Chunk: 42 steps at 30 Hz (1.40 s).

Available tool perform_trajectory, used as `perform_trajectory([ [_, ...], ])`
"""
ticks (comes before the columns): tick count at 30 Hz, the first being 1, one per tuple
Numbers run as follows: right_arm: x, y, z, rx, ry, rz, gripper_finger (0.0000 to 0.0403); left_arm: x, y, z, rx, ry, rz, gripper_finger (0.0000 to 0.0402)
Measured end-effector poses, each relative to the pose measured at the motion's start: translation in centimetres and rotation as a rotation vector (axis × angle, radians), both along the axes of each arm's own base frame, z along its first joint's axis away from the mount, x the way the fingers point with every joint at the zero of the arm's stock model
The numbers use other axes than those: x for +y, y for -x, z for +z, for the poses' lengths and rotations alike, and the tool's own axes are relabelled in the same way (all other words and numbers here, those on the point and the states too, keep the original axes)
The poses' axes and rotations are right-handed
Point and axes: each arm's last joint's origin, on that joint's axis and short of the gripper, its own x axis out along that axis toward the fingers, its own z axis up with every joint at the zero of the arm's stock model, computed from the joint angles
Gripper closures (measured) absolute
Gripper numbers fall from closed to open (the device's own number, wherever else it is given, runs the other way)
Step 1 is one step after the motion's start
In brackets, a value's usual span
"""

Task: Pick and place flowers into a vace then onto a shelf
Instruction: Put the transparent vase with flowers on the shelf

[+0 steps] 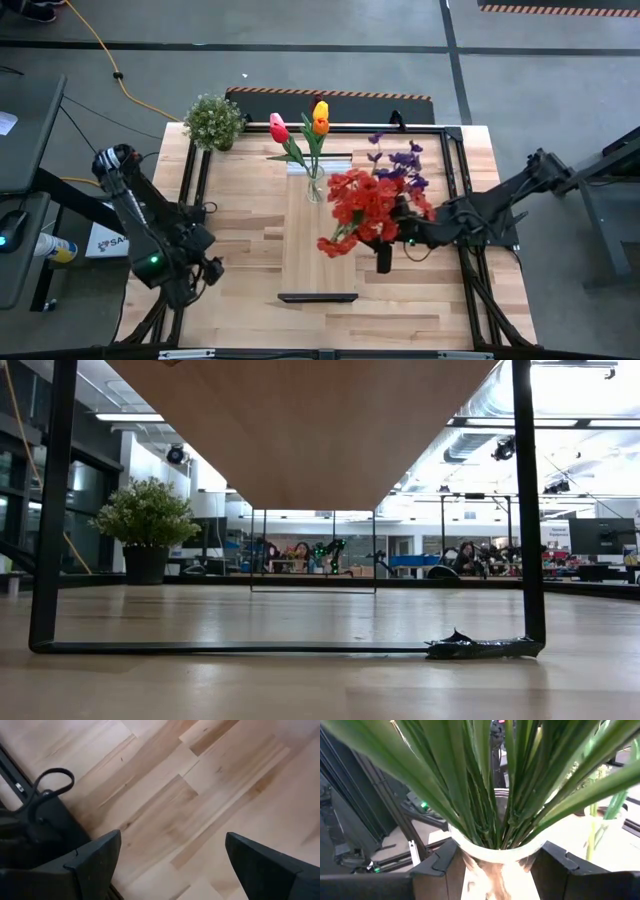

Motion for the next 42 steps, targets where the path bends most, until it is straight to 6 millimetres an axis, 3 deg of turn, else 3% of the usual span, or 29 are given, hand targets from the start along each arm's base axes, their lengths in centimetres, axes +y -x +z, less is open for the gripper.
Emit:
perform_trajectory([
  [8, 0.3, -2.6, -2.0, 0.03, 0.003, -0.019, 0.0232, -0.9, 1.4, 0.1, -0.131, 0.004, -0.009, 0.0009],
  [16, 1.1, -4.8, -3.7, 0.013, -0.009, -0.007, 0.0232, -1.0, 1.7, 0.1, -0.136, 0.002, -0.021, 0.001],
  [35, 1.0, -7.2, -6.9, 0.103, 0.064, -0.036, 0.0232, -1.0, 1.6, 0.2, -0.141, -0.001, -0.025, 0.0009],
  [42, 0.4, -7.5, -6.9, 0.1, 0.083, -0.052, 0.0232, -1.0, 1.6, 0.2, -0.154, -0.008, -0.028, 0.0011],
])
